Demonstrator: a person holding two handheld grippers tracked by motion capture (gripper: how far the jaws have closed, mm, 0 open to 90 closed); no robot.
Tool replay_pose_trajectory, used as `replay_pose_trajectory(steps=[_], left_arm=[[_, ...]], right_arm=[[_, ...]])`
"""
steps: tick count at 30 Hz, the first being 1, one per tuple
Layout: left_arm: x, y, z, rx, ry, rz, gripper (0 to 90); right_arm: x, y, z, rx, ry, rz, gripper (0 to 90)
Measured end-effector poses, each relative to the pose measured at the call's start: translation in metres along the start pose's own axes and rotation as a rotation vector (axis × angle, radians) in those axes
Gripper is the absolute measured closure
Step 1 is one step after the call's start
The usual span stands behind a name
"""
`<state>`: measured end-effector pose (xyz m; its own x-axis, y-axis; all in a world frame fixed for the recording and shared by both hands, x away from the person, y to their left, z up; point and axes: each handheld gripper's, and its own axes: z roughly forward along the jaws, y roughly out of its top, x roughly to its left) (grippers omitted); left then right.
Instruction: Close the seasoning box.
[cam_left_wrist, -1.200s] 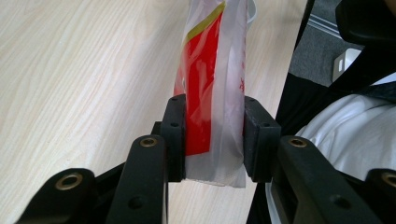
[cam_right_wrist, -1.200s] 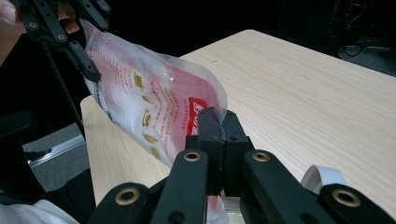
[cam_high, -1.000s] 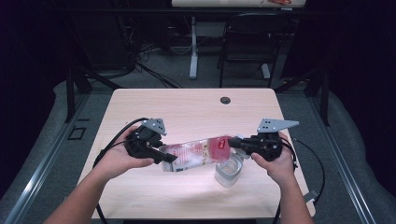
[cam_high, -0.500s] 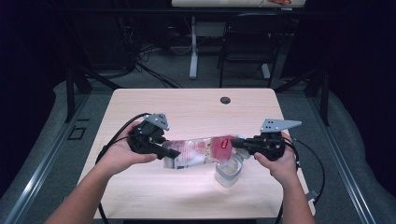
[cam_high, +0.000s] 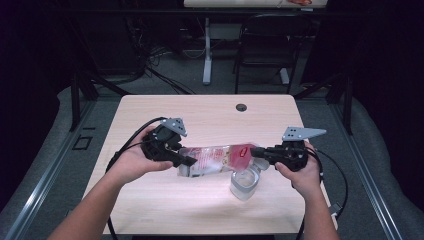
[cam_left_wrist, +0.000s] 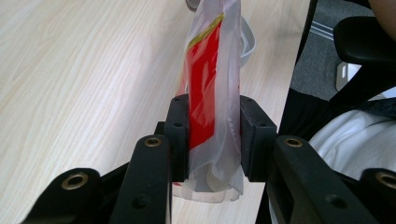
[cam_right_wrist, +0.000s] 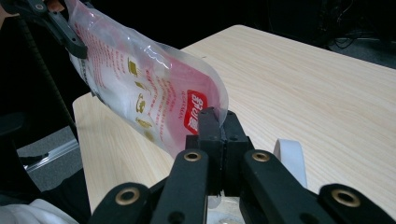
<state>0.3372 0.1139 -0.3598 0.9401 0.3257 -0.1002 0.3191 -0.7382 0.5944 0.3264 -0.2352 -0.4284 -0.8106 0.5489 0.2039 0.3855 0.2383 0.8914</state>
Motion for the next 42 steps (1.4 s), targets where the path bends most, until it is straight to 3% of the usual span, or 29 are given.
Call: replay_pose_trajectory(steps=[42], left_arm=[[0.001, 0.016, -0.001, -0.006, -0.011, 0.044, 69.9]], right_arm=[[0.002, -0.012, -0.009, 0.001, -0.028, 0.027, 90.0]])
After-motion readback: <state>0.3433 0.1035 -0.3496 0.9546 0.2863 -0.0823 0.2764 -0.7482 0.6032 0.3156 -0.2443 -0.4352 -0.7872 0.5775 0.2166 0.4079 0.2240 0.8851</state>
